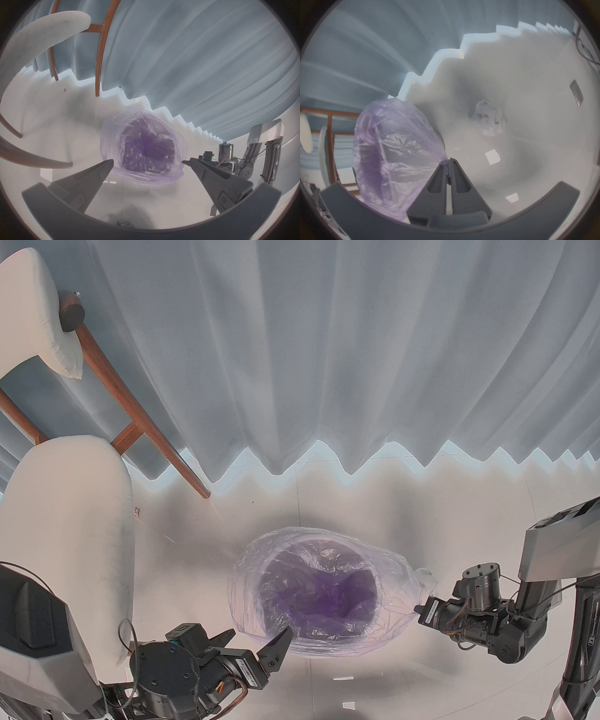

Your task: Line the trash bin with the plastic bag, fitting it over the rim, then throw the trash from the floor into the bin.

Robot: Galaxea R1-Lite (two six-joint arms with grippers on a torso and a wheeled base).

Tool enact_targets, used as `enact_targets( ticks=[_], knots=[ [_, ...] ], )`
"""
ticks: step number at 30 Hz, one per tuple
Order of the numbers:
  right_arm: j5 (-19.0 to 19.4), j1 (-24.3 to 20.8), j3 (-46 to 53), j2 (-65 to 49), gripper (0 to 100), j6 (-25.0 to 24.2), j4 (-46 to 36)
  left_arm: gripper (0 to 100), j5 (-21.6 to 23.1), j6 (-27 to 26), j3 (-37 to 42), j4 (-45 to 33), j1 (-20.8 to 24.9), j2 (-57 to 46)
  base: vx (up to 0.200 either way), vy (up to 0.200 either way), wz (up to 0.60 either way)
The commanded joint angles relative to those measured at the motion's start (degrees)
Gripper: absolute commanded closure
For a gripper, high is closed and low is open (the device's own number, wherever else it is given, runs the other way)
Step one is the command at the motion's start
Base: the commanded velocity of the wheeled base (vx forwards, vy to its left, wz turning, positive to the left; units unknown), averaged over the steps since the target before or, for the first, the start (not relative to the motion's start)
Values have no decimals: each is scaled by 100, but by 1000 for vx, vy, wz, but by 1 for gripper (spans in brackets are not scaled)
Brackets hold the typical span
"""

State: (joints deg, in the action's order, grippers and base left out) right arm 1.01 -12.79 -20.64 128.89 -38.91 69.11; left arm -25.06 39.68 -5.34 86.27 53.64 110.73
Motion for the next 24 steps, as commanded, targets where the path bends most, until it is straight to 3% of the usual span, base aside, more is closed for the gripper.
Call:
enact_targets(
  ticks=[1,8,9,19,24],
  knots=[
    [189,145,596,-514,100,-371,428,0,2,-4,24,4,-3,28,0,0,0],
    [171,136,1255,-479,100,-319,1535,0,-78,13,349,4,-3,-51,0,0,0],
    [171,136,1334,-444,0,-310,1615,0,-113,13,341,4,-3,-51,0,0,0],
    [-31,576,1756,-540,0,-231,2089,0,-297,-13,385,-5,-3,-227,0,0,0],
    [540,154,1809,-1806,0,-2,2045,0,-324,-4,534,-5,-3,-315,0,0,0]
  ],
)
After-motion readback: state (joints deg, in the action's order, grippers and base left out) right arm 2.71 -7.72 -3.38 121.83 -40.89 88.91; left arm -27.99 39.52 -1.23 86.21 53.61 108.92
